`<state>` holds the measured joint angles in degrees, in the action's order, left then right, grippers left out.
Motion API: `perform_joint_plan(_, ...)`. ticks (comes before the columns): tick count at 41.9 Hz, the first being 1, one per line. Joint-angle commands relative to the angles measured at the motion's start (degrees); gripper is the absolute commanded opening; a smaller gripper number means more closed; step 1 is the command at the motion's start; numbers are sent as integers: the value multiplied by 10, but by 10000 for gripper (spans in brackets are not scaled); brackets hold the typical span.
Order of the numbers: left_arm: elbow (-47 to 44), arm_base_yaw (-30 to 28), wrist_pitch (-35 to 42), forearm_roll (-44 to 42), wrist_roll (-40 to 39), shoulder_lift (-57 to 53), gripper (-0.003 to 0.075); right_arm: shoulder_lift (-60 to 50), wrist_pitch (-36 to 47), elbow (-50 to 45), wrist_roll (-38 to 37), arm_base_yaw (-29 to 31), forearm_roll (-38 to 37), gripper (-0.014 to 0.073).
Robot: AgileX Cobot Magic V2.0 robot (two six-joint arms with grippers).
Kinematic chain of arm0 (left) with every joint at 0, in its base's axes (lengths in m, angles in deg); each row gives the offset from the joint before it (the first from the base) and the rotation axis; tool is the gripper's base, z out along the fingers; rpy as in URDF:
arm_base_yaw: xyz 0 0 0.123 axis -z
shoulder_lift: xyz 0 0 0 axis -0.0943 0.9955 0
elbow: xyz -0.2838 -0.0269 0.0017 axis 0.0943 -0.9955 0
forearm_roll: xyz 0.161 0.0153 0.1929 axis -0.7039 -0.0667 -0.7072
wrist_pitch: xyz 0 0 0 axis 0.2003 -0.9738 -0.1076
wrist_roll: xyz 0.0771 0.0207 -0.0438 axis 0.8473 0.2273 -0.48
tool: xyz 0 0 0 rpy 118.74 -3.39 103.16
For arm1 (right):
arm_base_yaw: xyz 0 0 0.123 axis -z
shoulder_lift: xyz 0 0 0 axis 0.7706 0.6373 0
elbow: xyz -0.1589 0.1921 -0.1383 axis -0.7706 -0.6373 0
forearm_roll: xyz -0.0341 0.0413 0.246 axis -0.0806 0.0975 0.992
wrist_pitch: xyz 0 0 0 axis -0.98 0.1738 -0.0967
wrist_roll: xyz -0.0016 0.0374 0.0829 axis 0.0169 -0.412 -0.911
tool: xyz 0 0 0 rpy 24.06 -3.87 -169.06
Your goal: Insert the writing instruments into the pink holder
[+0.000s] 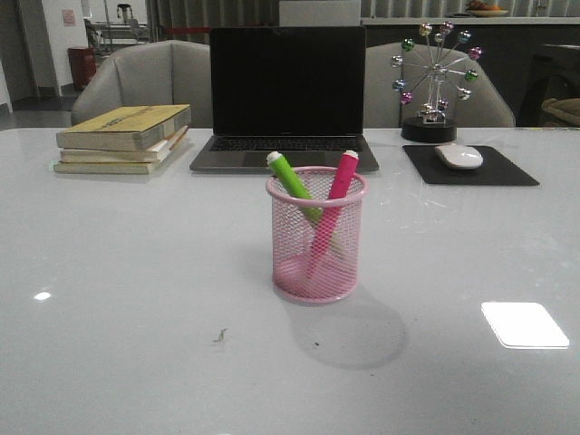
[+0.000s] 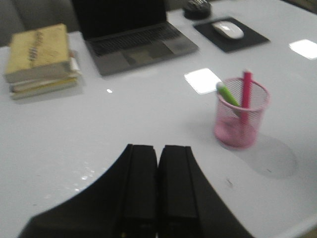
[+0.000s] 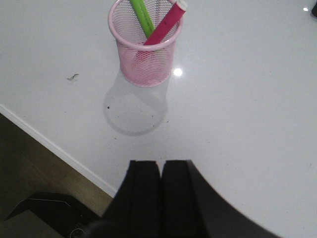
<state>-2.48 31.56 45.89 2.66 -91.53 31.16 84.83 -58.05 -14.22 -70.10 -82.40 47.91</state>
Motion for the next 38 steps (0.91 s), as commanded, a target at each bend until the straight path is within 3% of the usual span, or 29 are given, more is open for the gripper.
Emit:
perform_joint_plan(1,-41,-75,104,11,-5,-48,92,-6,33,16,2,1,-5,55)
perform_joint_plan(6,-109,-160,150,43,-5,-109,92,-6,33,16,2,1,-5,55)
perform_joint_plan(13,-205,-218,188,83,-5,-179,92,-6,33,16,2,1,-5,55)
perform_joint_plan(23,-308,-225,314,85,-5,-253,92,-6,33,16,2,1,-5,55)
perform_joint_plan(25,-303,-225,283,83,-5,-253,92,-6,34,16,2,1,-5,55)
perform_joint_plan(38,-307,-225,260,78,-1,-250,92,-6,31,16,2,1,-5,55)
